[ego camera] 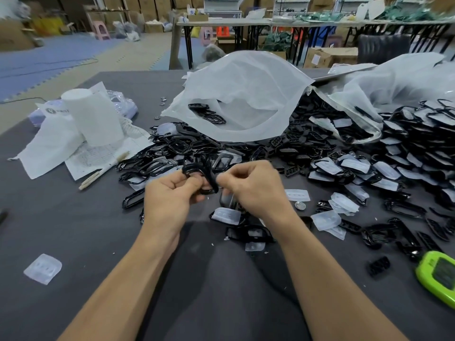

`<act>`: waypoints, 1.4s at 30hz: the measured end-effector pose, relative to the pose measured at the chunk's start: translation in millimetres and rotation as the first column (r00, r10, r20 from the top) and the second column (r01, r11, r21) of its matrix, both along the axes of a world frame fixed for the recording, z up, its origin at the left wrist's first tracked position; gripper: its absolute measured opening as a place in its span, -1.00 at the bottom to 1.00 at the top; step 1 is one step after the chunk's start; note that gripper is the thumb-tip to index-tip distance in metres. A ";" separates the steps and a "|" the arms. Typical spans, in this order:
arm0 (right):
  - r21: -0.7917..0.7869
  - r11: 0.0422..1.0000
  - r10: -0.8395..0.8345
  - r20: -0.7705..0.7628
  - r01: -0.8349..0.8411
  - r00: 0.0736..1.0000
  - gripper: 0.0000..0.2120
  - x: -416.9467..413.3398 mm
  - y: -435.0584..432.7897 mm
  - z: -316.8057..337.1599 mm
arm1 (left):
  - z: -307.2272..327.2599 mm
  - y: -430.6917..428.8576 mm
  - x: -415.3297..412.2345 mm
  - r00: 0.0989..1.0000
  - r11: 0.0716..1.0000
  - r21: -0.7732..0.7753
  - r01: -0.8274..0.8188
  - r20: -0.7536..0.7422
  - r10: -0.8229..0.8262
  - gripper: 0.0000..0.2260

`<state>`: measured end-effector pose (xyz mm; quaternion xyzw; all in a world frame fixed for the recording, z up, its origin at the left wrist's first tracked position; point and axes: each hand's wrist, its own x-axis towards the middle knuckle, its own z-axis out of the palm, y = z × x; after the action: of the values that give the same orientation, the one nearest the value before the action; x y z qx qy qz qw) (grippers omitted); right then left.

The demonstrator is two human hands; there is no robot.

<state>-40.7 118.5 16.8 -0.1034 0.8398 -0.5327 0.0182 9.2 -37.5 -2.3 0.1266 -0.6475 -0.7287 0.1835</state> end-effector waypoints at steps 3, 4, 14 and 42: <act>0.146 0.933 -0.310 -0.149 0.330 0.939 -0.79 -15.3 19.6 -0.4 | 0.6 -6.7 -2.4 0.995 0.996 0.003 -0.086 0.053 0.086 -0.82; 0.222 0.908 -0.328 -0.149 0.355 0.933 -0.76 -19.3 25.7 -1.4 | 0.3 -8.3 -2.5 0.993 0.995 0.002 -0.095 0.070 0.095 -0.85; 0.534 0.826 -0.167 -0.068 0.177 0.984 -0.89 -32.8 21.1 -11.4 | -3.6 -5.6 -3.5 0.992 0.998 -0.050 -0.035 0.119 0.041 -0.74; -0.475 0.880 0.046 0.097 0.006 0.994 -0.84 -2.7 -13.3 -13.3 | -6.8 -9.5 -1.7 0.984 0.987 0.100 0.123 0.115 -0.135 -0.72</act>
<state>-43.3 105.2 3.5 -0.0851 0.6805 -0.7266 0.0421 7.5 -47.0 -9.1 0.1367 -0.6299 -0.7592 0.0903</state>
